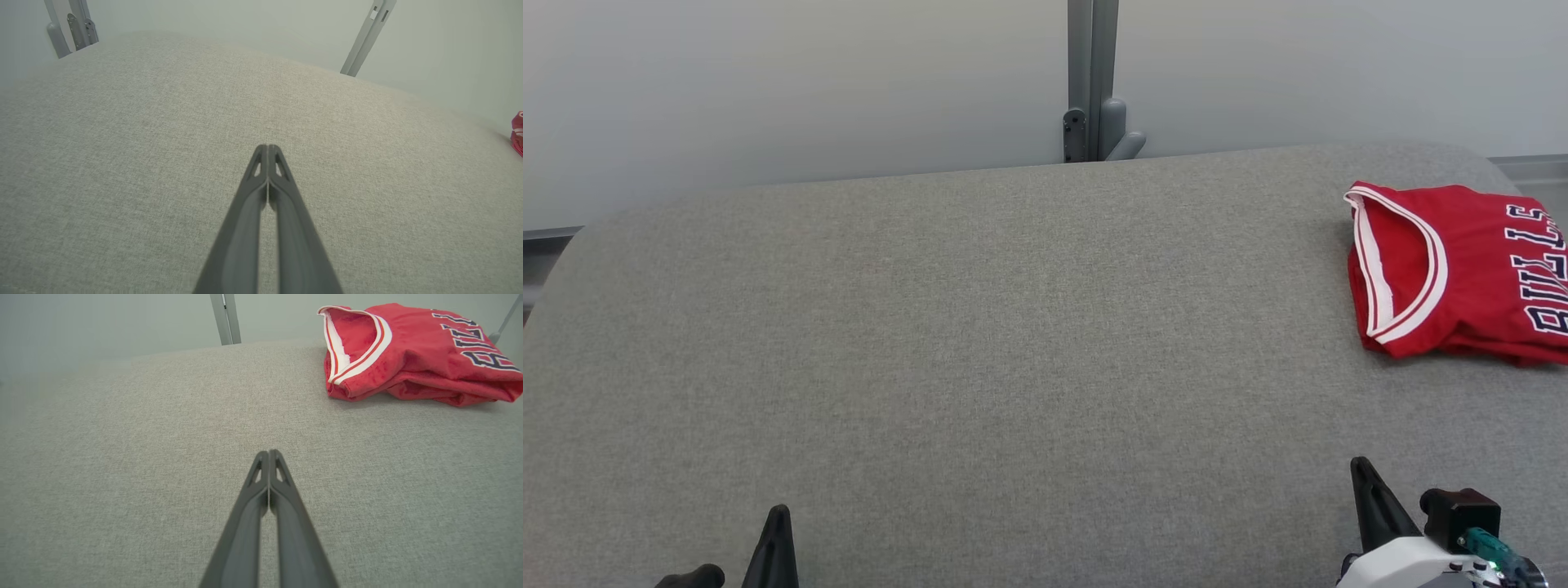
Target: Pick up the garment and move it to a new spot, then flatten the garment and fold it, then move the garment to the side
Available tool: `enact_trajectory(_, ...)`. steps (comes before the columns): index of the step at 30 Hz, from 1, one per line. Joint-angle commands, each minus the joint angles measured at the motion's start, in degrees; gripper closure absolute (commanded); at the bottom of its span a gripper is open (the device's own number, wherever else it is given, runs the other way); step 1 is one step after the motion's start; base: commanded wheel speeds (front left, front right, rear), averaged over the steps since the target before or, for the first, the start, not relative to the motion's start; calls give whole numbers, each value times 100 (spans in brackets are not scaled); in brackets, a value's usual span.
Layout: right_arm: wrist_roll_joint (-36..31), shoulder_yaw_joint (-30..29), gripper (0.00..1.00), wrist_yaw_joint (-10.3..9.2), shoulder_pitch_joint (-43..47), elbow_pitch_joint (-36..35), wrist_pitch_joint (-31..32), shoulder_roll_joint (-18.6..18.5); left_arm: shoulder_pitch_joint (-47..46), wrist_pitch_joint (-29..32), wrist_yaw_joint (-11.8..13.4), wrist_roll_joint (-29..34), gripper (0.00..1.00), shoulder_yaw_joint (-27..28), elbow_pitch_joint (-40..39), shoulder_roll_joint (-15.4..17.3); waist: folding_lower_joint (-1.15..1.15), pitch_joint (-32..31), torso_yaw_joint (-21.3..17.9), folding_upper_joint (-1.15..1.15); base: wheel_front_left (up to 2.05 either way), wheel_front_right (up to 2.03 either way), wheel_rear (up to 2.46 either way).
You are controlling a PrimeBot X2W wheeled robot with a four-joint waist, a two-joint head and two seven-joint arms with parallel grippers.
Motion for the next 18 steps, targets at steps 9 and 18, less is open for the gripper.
enact_trajectory(9, 1214, -68, 100, -2, -216, -191, 250, -8, -280, 269, -8, -1049, 100, 93, -114, 19, 0, 13, 10, 0, 0, 0, 0)
enact_trajectory(18, 2152, -102, 100, -2, -302, -275, 454, 6, -428, 488, -14, -1866, 100, 145, -145, 25, 0, 25, 19, 0, 0, 0, 0)
